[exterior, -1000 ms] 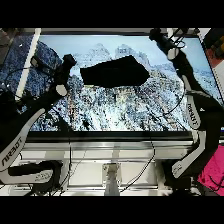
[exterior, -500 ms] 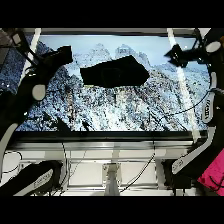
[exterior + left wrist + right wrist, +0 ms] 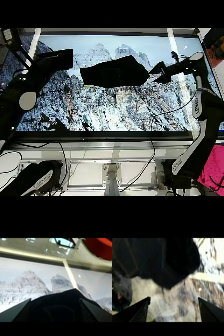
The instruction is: Fold the clothes and pants, and hang the long-sleeved shirts on hangers.
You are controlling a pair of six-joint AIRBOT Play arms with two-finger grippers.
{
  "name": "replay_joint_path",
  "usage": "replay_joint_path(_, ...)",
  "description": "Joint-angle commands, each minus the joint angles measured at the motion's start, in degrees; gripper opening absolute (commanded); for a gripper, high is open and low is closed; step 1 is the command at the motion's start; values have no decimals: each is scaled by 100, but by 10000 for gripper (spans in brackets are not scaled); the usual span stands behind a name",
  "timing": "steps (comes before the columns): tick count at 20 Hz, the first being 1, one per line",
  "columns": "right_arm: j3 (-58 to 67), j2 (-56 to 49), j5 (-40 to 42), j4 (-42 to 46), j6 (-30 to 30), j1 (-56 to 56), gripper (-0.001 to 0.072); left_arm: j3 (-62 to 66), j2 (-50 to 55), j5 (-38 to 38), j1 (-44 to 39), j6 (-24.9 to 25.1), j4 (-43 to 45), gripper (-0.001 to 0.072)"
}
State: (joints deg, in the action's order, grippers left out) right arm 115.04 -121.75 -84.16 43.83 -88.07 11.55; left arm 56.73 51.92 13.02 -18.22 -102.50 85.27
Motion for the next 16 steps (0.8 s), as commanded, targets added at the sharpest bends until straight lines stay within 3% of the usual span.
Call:
replay_joint_path(1, 7, -203, 310, 153, -68, -243, 696, 4, -35, 118, -74, 4, 22, 702)
replay_joint_path(4, 7, -382, 496, 186, -444, -245, 696, 4, -35, 210, -74, 2, 22, 702)
replay_joint_path(10, 7, -461, 1460, 162, -450, -710, 674, 4, -35, 210, -74, 2, 22, 702)
replay_joint_path(12, 7, -463, 1655, 214, -474, -811, 478, 4, -35, 212, -74, 2, 22, 702)
replay_joint_path(13, 7, -463, 1657, 240, -492, -826, 305, 4, -35, 214, -72, 4, 22, 702)
replay_joint_path(14, 7, -461, 1631, 240, -492, -826, 36, 4, -35, 219, -74, 2, 22, 701)
replay_joint_path(16, 24, -448, 1582, 170, -535, -756, 6, 4, -35, 232, -72, 2, 22, 701)
